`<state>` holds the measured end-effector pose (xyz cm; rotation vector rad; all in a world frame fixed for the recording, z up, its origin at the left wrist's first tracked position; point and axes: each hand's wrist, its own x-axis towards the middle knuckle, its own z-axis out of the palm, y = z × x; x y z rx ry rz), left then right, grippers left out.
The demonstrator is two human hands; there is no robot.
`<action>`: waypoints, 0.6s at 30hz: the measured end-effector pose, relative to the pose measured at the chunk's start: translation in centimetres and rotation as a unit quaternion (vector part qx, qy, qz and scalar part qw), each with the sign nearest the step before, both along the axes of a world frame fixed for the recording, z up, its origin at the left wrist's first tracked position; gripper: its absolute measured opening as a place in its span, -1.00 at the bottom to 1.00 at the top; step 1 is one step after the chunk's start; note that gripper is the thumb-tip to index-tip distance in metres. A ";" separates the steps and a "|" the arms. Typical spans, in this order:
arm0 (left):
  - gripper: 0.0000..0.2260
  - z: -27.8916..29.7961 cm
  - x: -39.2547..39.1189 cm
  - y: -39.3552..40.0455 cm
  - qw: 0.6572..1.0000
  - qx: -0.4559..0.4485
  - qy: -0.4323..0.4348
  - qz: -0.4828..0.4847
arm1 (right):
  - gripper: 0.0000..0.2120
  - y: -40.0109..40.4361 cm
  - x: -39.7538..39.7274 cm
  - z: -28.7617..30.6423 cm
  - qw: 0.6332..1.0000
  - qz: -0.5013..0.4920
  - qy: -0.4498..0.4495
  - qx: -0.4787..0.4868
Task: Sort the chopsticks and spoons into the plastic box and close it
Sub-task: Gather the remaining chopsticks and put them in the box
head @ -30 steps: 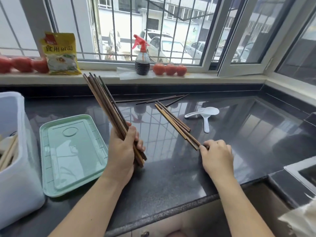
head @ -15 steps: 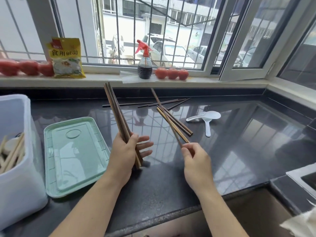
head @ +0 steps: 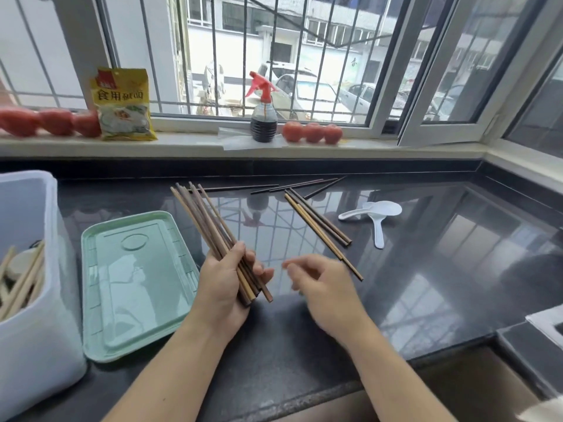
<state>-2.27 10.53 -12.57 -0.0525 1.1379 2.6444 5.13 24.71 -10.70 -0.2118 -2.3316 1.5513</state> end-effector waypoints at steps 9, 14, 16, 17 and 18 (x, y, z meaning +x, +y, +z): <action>-0.89 -0.3 -0.5 0.4 1.000 -0.021 -0.003 0.012 | -0.75 12.2 -9.1 -1.0 0.930 -0.166 -0.140 0.297; -0.91 0.0 -0.3 0.4 1.000 -0.020 0.003 0.000 | -0.75 11.6 -11.0 -0.8 0.860 -0.136 -0.207 0.447; -0.90 0.2 -0.2 0.3 1.000 -0.019 0.007 -0.006 | -0.82 11.4 -11.4 -0.2 0.837 -0.125 -0.241 0.476; -0.89 0.3 -0.1 0.3 1.000 -0.018 0.008 -0.008 | -0.84 11.4 -11.4 0.0 0.830 -0.120 -0.256 0.480; -0.89 0.4 -0.1 0.2 1.000 -0.017 0.007 -0.010 | -0.84 11.5 -11.2 0.1 0.825 -0.115 -0.268 0.484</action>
